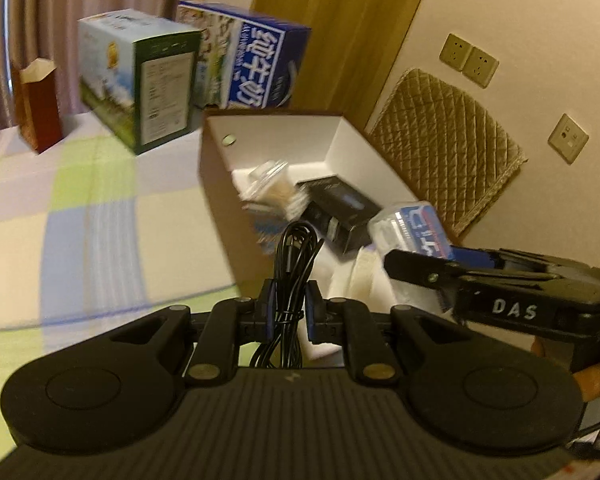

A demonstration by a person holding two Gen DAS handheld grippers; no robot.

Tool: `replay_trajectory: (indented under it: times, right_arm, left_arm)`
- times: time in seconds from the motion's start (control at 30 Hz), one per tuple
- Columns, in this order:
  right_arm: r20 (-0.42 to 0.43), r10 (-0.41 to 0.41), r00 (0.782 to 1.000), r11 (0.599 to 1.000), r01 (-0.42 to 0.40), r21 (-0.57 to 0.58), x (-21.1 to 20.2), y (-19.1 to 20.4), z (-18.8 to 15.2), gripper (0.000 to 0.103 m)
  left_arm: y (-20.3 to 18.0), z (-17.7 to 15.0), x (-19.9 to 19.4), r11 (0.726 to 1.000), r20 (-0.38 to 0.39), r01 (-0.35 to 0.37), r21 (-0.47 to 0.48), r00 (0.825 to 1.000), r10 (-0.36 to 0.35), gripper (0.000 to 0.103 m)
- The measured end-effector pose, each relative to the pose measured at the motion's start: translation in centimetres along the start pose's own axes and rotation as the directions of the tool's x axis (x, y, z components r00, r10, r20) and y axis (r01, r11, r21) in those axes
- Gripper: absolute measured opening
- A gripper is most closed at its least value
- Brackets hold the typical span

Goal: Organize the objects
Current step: 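Carry the black cable and blue floss pack over the open box, then release the cable from the left tool while the right tool releases the floss pack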

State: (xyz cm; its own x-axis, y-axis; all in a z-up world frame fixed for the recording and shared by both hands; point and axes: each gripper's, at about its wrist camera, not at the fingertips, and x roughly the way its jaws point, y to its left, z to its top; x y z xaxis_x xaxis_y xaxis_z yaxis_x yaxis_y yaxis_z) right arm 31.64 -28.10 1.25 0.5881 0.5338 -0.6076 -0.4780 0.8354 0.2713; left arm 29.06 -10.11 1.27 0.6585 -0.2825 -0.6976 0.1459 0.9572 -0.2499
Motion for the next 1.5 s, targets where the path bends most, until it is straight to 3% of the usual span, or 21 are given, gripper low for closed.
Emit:
replay_trajectory:
  times: [0.4, 0.77, 1.33, 1.5]
  right_arm:
    - [-0.050, 0.014, 0.999, 0.999, -0.012, 0.050, 6.1, -4.5, 3.7, 0.054]
    - [-0.089, 0.029, 0.996, 0.996, -0.021, 0.087, 9.7, -6.7, 5.2, 0.054]
    - [-0.118, 0.065, 0.991, 0.995, -0.055, 0.086, 12.7, -6.4, 5.8, 0.054]
    - [-0.087, 0.055, 0.995, 0.995, -0.048, 0.083, 13.2, -6.2, 5.8, 0.055]
  left_arm:
    - [-1.4, 5.3, 8.1, 0.999, -0.046, -0.054, 0.004, 0.997, 0.054, 0.011]
    - [-0.5, 7.6, 13.7, 0.993, -0.106, -0.120, 0.010, 0.987, 0.120, 0.011]
    - [0.9, 9.3, 13.6, 0.985, -0.064, -0.170, 0.023, 0.983, 0.171, 0.031]
    - [1.5, 9.5, 13.0, 0.980, -0.048, -0.199, 0.015, 0.979, 0.199, 0.040]
